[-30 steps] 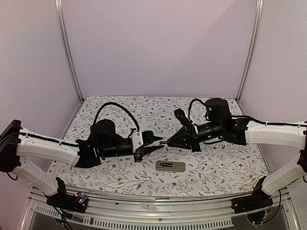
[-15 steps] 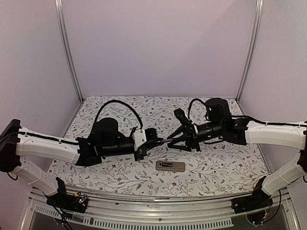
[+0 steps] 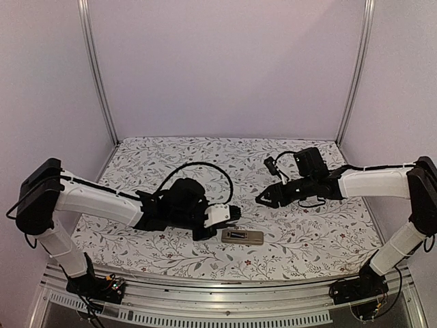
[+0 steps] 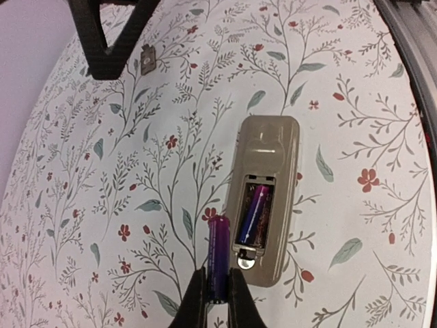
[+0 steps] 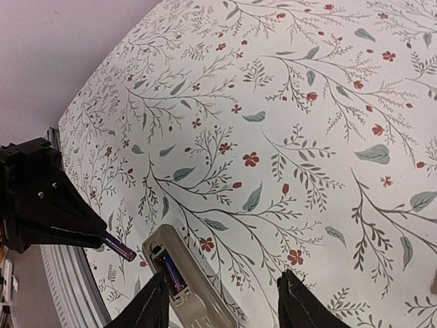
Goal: Load the batteries into the remote control
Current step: Place the battery in the battery compartment.
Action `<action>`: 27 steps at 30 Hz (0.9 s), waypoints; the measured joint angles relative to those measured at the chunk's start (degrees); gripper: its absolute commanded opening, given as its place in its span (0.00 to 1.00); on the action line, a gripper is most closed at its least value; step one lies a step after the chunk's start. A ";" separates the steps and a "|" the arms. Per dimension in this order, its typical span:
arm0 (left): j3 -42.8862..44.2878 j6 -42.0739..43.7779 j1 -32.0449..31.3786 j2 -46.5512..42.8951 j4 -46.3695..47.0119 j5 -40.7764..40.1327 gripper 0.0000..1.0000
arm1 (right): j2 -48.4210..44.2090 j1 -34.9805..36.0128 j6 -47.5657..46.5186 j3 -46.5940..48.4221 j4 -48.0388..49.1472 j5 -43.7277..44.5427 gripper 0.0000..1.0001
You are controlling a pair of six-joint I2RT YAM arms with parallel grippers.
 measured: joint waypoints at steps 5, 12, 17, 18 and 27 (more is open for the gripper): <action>6.51 2.19 0.09 6.10 -6.60 0.22 0.00 | 1.20 0.09 1.53 -1.22 -1.25 2.82 0.52; 10.16 4.61 0.15 7.34 -12.61 2.99 0.00 | 1.46 0.09 1.01 -1.31 -1.18 3.15 0.52; 10.36 5.44 0.15 7.41 -15.54 4.17 0.00 | 2.45 0.09 0.00 -1.31 -1.16 2.73 0.52; 10.47 5.42 0.15 7.48 -15.96 4.39 0.00 | 2.69 0.09 -0.15 -1.31 -1.16 2.62 0.52; 11.72 5.42 0.15 10.10 -16.81 4.22 0.00 | 3.15 0.15 -0.46 -1.31 -1.09 1.90 0.51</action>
